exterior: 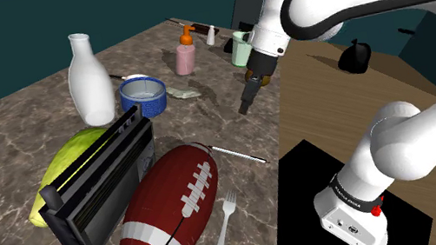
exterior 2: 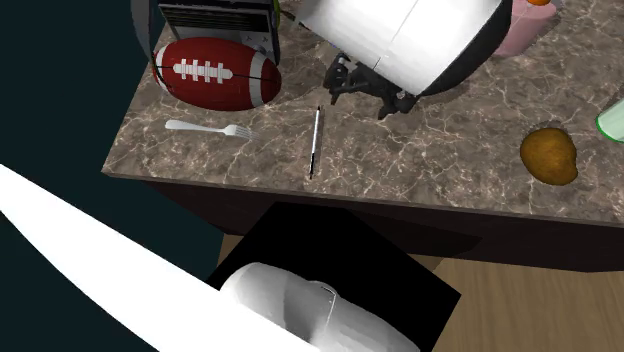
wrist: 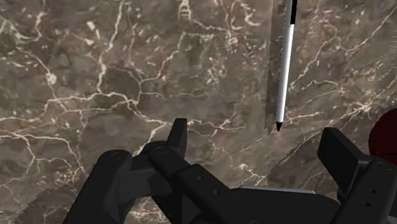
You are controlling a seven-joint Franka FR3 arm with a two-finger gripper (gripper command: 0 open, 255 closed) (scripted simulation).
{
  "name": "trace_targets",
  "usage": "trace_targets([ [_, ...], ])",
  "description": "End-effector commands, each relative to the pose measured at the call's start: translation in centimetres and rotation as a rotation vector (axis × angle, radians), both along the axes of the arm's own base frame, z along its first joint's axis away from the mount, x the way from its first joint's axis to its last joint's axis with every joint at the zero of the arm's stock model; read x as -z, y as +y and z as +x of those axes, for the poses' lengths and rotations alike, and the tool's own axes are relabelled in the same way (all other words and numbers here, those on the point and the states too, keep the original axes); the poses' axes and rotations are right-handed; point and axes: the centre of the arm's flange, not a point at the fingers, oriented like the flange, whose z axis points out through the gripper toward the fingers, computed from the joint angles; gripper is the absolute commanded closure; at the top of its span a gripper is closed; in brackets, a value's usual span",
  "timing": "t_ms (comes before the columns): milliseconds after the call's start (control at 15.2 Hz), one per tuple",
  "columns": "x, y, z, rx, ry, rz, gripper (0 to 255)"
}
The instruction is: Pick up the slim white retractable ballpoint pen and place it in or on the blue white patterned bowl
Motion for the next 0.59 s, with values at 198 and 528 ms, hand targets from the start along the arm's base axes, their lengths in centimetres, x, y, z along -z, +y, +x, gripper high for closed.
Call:
trace_targets([
  [198,4.5,4.2,-0.3,-0.09,0.03,0.033,0],
  [528,7.6,6.0,-0.8,-0.12,0.041,0.044,0],
])
